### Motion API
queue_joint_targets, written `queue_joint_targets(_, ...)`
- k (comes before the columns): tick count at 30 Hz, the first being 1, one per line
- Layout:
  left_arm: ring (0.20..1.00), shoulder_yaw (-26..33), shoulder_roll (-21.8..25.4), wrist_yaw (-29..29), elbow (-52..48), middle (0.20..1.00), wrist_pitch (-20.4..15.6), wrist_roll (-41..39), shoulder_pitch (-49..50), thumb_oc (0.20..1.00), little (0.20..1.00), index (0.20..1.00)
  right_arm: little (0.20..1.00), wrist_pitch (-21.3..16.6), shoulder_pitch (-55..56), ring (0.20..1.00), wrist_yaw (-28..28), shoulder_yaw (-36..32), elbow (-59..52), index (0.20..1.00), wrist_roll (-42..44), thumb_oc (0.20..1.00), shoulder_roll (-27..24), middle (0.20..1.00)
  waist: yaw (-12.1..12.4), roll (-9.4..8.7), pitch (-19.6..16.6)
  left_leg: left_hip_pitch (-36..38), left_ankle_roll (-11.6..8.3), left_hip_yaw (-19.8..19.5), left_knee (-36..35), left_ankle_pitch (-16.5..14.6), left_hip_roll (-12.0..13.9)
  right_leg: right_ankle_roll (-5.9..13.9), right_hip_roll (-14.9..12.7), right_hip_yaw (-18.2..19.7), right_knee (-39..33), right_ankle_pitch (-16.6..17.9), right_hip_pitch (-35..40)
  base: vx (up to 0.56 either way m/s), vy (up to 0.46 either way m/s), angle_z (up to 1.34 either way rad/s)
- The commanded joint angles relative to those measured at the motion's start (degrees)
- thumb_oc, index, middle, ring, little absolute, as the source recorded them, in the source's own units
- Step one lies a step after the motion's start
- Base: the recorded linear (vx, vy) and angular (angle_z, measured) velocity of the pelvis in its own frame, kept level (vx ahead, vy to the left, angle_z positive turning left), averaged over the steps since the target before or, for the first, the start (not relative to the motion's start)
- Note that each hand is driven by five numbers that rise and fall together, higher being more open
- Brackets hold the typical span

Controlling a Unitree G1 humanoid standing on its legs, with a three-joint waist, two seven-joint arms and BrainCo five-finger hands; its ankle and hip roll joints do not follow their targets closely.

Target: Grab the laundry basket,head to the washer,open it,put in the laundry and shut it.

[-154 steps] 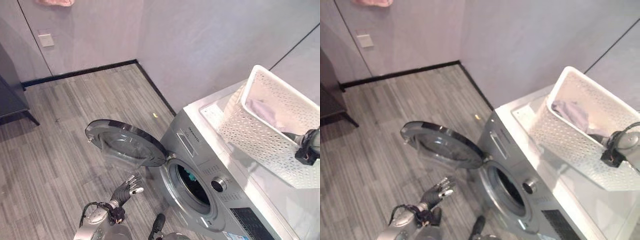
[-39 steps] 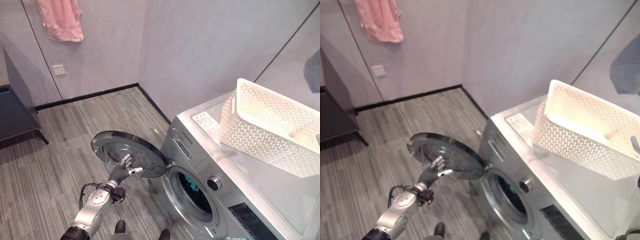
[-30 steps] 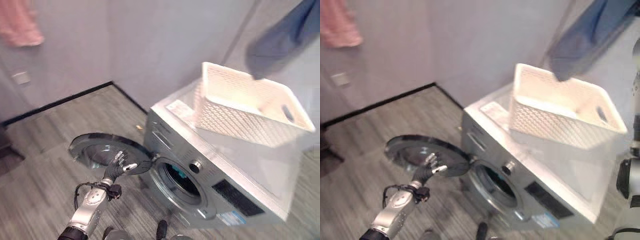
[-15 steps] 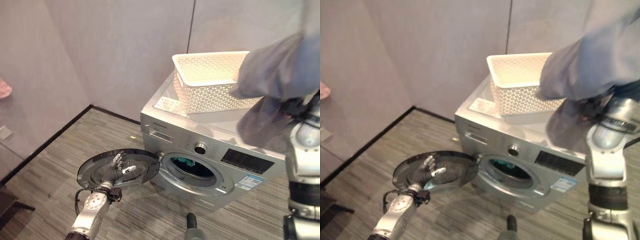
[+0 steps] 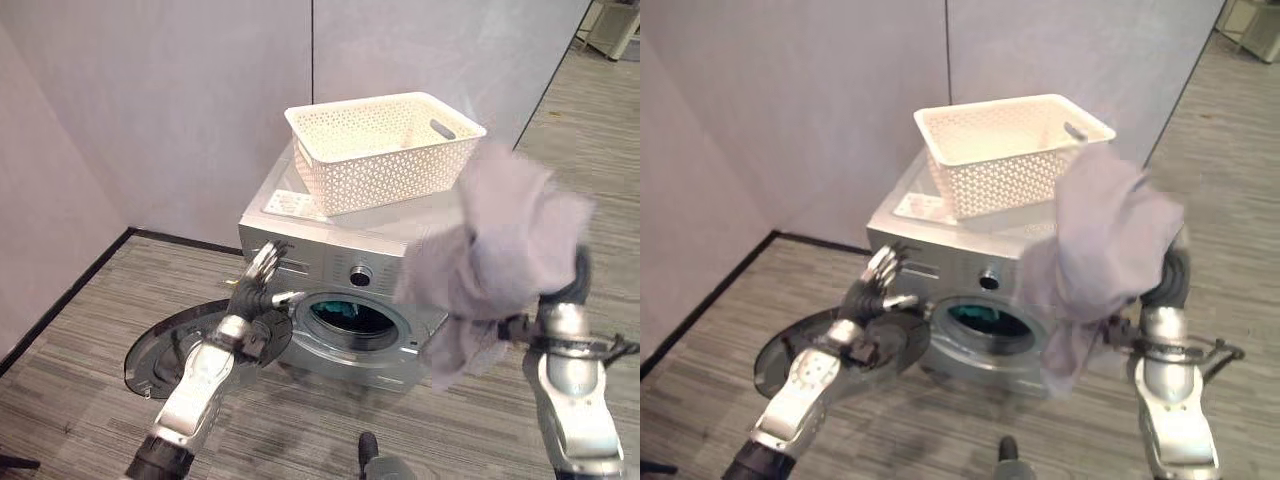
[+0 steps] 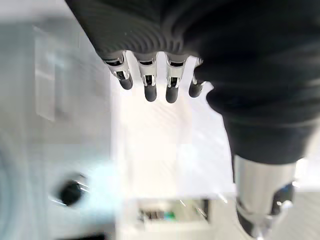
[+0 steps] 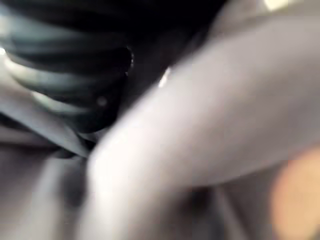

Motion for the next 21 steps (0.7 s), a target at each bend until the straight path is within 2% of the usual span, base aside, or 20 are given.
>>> queue_joint_targets(1,1.0,-1.3,1.7,1.1,-0.9,1.0,-1.3,3.4,-5.2,1.0,1.0,1.0,0.2,-1.6,-4.3,0.2,4.0,-0.7,-2.4,0.2,3.7,0.2,-0.3,0.2,0.3,-2.8,-0.4,0.2,4.31,-5.3,3.7,-10.0,0.1,3.74,-5.4,0.7,2.4,-3.4,-0.2,0.02,-0.059,0.24)
queue_joint_targets(5,1.0,-5.8,-0.5,1.5,2.8,1.0,0.1,0.9,-9.5,1.0,1.0,1.0,0.2,-0.5,-2.6,0.2,5.6,1.5,-1.9,0.2,5.4,0.2,-1.4,0.2,-0.1,-3.04,0.4,0.1,3.58,-6.0,3.8,-9.4,1.0,3.6,-5.2,-0.8,2.0,-3.7,0.5,0.01,-0.059,0.22)
queue_joint_targets(11,1.0,-11.7,-3.7,0.9,8.4,1.0,2.5,-3.4,-9.9,1.0,1.0,1.0,0.2,-0.3,-2.4,0.2,6.3,3.5,-2.8,0.2,7.4,0.2,-3.5,0.2,-0.5,-3.81,3.0,-0.9,2.4,-5.9,3.4,-8.2,2.6,3.04,-4.4,-1.3,1.2,-4.0,0.1,0.01,-0.07,0.1)
queue_joint_targets(14,1.0,-13.7,-5.0,0.9,9.8,1.0,3.3,-6.4,-9.5,1.0,1.0,1.0,0.2,-0.4,-3.2,0.2,5.8,4.0,-3.1,0.2,8.1,0.2,-4.1,0.2,-0.7,-4.08,4.1,-1.4,2.08,-5.6,2.9,-7.7,3.0,3.0,-4.0,-1.4,0.6,-3.8,-0.4,-0.02,-0.061,0.1)
queue_joint_targets(21,1.0,-16.4,-5.9,1.9,11.1,1.0,3.1,-7.3,-10.6,1.0,1.0,1.0,0.2,-1.0,-5.1,0.2,4.2,5.6,-2.8,0.2,8.5,0.2,-4.2,0.2,-0.4,-4.61,7.3,-4.7,1.36,-5.3,2.8,-6.2,3.9,2.68,-3.4,-1.8,0.1,-3.5,-3.1,-0.07,-0.049,0.0)
